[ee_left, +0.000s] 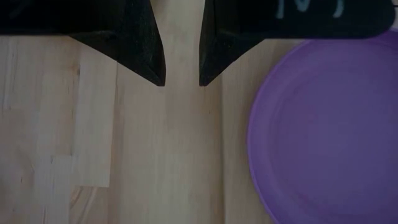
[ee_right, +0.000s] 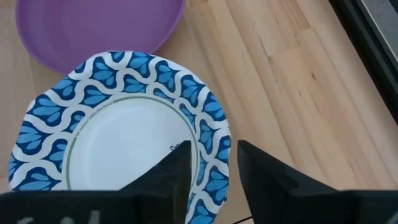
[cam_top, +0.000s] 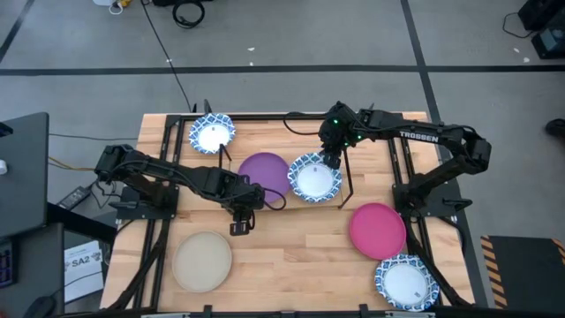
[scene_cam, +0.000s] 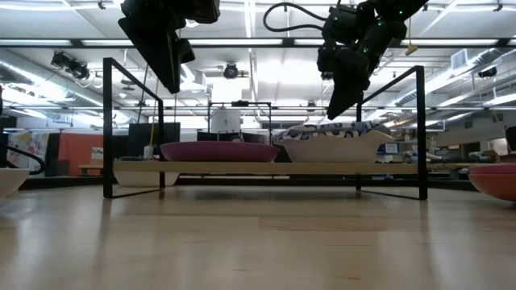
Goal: Place and stack plates onto a shelf
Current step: Stack the white-blue patterned bowl on top of the white-blue patterned bowl on the shelf, then stack the gray plate on top of the purple plate on the shelf
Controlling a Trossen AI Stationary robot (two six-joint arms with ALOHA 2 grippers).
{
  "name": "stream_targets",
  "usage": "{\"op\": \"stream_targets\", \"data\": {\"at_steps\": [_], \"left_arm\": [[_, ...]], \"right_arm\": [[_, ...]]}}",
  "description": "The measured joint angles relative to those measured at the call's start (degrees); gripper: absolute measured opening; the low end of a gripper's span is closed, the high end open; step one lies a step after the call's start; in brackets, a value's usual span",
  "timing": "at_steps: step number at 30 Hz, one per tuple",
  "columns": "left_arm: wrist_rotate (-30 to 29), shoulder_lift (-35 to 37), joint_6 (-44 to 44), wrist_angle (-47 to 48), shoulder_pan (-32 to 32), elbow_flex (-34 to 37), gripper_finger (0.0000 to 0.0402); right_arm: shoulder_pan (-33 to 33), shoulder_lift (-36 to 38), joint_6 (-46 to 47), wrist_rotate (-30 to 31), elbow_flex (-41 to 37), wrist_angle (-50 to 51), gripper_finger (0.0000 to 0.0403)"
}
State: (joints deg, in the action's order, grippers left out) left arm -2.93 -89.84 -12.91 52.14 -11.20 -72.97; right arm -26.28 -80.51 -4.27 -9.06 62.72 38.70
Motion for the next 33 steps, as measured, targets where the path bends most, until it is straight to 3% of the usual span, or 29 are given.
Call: {"op": "stream_targets", "data": {"at_steps": [7, 33], "left_arm": [[0.00, 0.00, 0.04, -0.01, -0.01, 0.00, 0.0102], [0.03, 0.00, 0.00, -0.04, -0.22, 0.00, 0.0102]], "right_arm": [[0.00, 0.02, 0.00, 3.31, 0.00, -0.02, 0.0149], [0.00, 0.02, 0.02, 3.43, 0.00, -0.02, 0.0149]]}}
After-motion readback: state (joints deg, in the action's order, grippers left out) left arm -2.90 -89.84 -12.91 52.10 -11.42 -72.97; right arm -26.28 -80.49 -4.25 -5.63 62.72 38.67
